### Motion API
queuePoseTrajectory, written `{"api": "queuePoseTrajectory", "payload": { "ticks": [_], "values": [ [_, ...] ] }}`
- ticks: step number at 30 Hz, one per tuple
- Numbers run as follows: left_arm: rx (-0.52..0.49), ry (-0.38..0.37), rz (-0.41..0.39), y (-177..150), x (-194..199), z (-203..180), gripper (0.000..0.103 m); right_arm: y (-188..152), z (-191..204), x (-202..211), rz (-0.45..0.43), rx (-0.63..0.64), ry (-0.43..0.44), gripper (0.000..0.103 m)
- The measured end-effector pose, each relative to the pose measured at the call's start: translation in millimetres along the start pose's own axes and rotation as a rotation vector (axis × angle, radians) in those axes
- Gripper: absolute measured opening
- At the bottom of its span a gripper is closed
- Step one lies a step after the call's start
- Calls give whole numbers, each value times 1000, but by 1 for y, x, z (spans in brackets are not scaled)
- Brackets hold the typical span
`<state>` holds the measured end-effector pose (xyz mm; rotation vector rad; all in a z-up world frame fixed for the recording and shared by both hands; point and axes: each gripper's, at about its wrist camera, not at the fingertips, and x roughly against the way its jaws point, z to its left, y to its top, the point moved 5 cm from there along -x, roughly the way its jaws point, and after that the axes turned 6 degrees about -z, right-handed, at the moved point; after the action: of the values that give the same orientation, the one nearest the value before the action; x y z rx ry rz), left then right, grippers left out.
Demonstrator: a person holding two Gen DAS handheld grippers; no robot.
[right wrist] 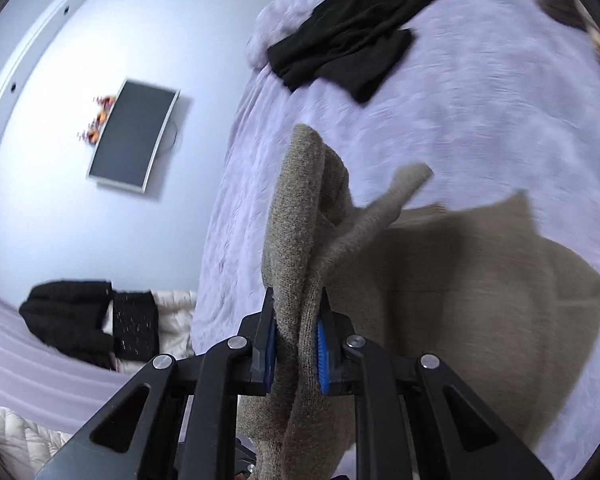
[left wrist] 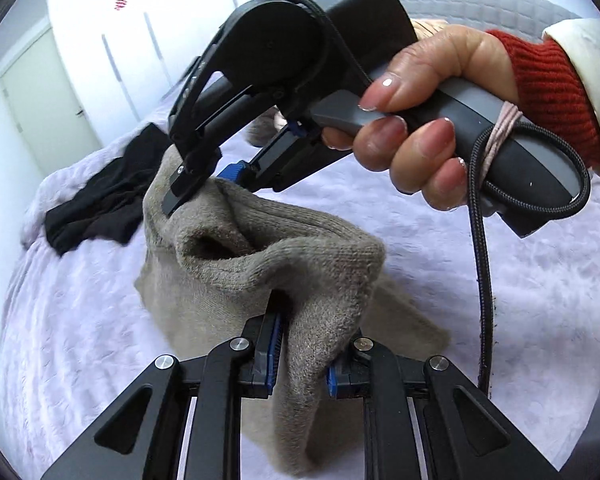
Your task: Fold small clothes
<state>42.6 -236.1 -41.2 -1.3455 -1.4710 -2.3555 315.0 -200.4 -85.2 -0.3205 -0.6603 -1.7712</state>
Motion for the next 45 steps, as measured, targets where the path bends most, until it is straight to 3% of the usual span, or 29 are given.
{"api": "queuePoseTrajectory", "payload": {
  "ticks": [7,12,15,16,17,18,19,21,26,30,32,35,38,39,40,45],
  "values": [
    [-91,-105,125,-26,-58,-61,19,-23,-132,30,-49,-163,-159,18],
    [-85,-124,168,-38,-74,-73,19,-38,-180,27,-63,-238,-177,18],
    [-62,-130,183,-36,-77,-59,21,-47,-180,28,-72,-251,-183,19],
    [-53,-129,192,-36,-77,-49,26,-48,-177,31,-66,-254,-197,23],
    [-39,-121,198,-35,-75,-44,51,-52,-176,38,-54,-263,-205,26],
    [-12,-103,187,-34,-70,-36,76,-53,-175,43,-49,-271,-215,39],
    [18,-91,161,-33,-62,-33,79,-57,-172,50,-50,-274,-228,58],
    [83,-103,154,-31,-51,-16,79,-71,-165,72,-70,-270,-228,67],
    [317,-46,203,-39,-40,47,79,-116,-155,108,-135,-363,-183,67],
    [517,54,267,-60,-59,105,79,-155,-144,111,-152,-456,-76,67],
    [563,99,300,-70,-76,124,79,-167,-137,102,-142,-476,-15,67],
    [589,120,338,-78,-94,134,79,-167,-134,85,-149,-470,2,67],
    [603,120,344,-81,-98,132,79,-154,-148,70,-188,-524,-54,63],
    [596,122,343,-78,-98,130,79,-152,-154,66,-189,-550,-79,43],
    [586,120,340,-74,-97,128,79,-149,-156,64,-185,-561,-95,16],
    [494,78,309,-64,-72,110,79,-148,-114,88,-215,-385,-102,16]
  ]
}}
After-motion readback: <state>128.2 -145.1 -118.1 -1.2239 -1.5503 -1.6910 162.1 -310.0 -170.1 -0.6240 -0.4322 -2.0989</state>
